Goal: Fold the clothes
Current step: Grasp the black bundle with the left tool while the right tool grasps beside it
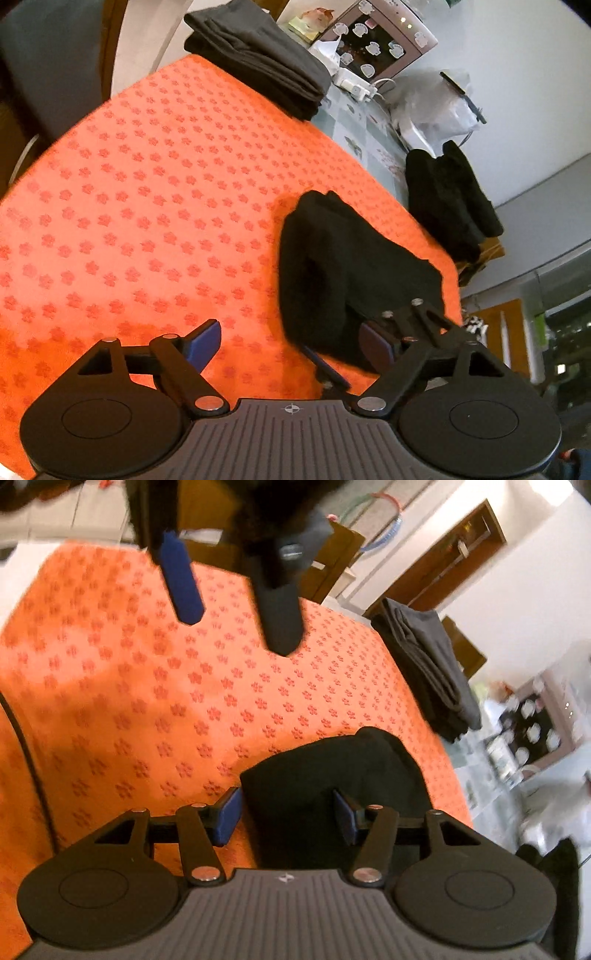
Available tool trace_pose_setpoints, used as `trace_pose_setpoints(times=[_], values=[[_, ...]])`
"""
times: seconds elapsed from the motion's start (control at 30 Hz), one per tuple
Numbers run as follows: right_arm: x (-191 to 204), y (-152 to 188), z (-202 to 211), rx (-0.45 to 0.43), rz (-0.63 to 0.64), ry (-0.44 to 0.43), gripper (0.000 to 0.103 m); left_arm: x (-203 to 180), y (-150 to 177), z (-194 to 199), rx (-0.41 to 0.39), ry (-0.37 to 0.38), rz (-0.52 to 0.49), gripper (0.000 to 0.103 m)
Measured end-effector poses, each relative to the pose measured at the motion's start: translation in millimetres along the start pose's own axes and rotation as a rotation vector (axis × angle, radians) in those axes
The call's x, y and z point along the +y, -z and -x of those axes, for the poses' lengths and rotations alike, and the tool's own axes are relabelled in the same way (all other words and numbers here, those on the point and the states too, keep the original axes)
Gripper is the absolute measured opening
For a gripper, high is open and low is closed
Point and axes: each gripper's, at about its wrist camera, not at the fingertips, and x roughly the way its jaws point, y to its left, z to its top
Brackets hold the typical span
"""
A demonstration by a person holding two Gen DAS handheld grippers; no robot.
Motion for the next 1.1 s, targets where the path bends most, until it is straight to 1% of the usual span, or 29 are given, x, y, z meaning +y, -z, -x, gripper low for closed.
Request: trace_pose_setpoints(times=[0.07, 0.1, 0.13, 0.2, 0.37, 0.47, 0.53, 0.57, 0.73, 0.77, 0.87, 0.93, 0.97, 1.0, 1.1], values=[[0, 2, 0, -0.011, 0.007, 0.02, 0.049, -1, -2, -9, 0.009, 0.032, 0.044, 0.084], [-1, 3, 2, -0.021, 0.001, 0.03, 0.037, -1, -4, -14, 0.013, 0.047, 0.065, 0.084], [-4, 4, 5, -0.034, -0.013, 0.042, 0.031, -2, -5, -18, 0.018, 0.063, 0.087, 0.084], [-10, 6, 13, -0.06, -0.044, 0.063, 0.028, -3, -7, -28, 0.027, 0.095, 0.131, 0.085], [-35, 10, 41, -0.108, -0.126, 0.082, 0.026, -6, -13, -51, 0.049, 0.174, 0.24, 0.085], [-47, 15, 52, -0.124, -0.141, 0.055, 0.026, -13, -13, -71, 0.035, 0.256, 0.334, 0.085], [-54, 19, 58, -0.136, -0.14, 0.035, 0.026, -19, -15, -79, 0.023, 0.264, 0.365, 0.086], [-57, 21, 61, -0.143, -0.139, 0.026, 0.026, -23, -16, -84, 0.028, 0.256, 0.366, 0.087], [-72, 29, 76, -0.187, -0.164, -0.021, 0.026, -34, -21, -106, 0.069, 0.224, 0.379, 0.087], [-75, 31, 80, -0.195, -0.171, -0.029, 0.026, -34, -21, -111, 0.076, 0.223, 0.395, 0.089], [-80, 37, 89, -0.216, -0.191, -0.053, 0.026, -35, -19, -122, 0.086, 0.247, 0.439, 0.089], [-81, 42, 94, -0.225, -0.2, -0.073, 0.026, -37, -18, -125, 0.08, 0.258, 0.44, 0.074], [-81, 44, 97, -0.227, -0.203, -0.085, 0.026, -39, -19, -125, 0.078, 0.246, 0.425, 0.06], [-81, 47, 98, -0.225, -0.207, -0.101, 0.027, -42, -20, -125, 0.077, 0.234, 0.408, 0.05], [-83, 58, 102, -0.221, -0.229, -0.151, 0.028, -49, -20, -123, 0.073, 0.165, 0.311, 0.042]])
